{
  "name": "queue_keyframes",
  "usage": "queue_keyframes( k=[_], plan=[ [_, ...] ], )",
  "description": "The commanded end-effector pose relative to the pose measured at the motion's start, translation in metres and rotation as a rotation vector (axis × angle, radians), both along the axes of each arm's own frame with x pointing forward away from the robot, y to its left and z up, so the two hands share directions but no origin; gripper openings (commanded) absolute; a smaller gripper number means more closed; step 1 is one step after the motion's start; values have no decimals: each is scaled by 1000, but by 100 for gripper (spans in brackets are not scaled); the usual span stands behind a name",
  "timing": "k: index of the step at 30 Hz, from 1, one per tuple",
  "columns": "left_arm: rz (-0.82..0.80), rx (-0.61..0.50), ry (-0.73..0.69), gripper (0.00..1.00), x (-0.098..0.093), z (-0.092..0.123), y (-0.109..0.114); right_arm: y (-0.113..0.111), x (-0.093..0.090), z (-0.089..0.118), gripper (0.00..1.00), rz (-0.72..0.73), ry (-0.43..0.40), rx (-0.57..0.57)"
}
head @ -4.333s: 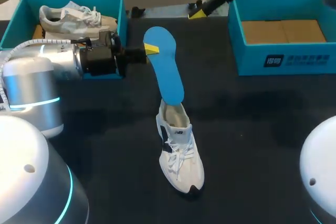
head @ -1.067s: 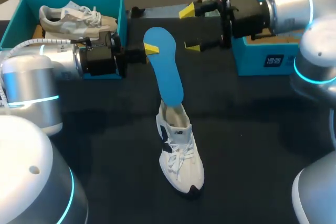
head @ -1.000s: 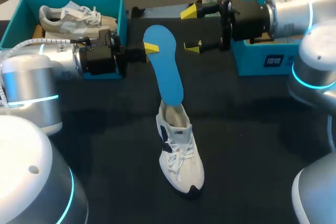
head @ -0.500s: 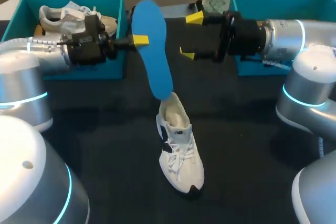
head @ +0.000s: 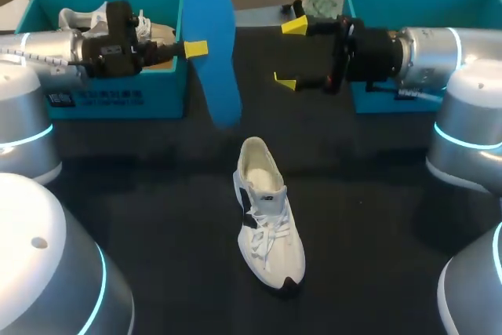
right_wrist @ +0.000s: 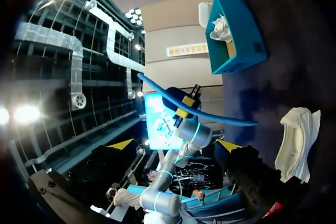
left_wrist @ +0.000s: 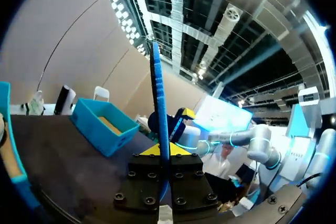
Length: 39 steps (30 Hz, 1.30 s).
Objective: Take the shoe out of the shoebox, open the shoe tongue, remove and reinsert the insole, then place the shoe into the shoebox
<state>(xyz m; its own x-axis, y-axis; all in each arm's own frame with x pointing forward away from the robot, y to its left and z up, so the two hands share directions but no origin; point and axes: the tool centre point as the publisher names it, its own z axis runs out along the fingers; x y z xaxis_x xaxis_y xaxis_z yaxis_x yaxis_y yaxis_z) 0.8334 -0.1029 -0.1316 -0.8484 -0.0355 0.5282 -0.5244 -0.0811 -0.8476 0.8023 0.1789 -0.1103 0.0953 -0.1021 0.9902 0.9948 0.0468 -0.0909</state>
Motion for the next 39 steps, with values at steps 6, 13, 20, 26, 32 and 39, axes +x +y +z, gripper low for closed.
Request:
queue_keyframes(
  k=[6, 13, 20, 26, 32, 39],
  plan=[
    [42, 176, -933, 0, 6, 4, 4, -6, 3, 6, 100, 4, 29, -47],
    [42, 176, -933, 0, 6, 4, 4, -6, 3, 3, 100, -7, 27, -29],
    [-26, 154, -1417, 0, -11, 13, 0, -6, 4, 0, 100, 11, 39, -16],
    [-91, 156, -1815, 0, -20, 6, 1, -7, 4, 0, 100, 17, 43, -13],
    [-91, 156, -1815, 0, -20, 6, 1, -7, 2, -1, 100, 15, 49, -9],
    [-84, 160, -1898, 0, -19, 10, 2, -5, 2, 0, 100, 24, 56, -13]
  ],
)
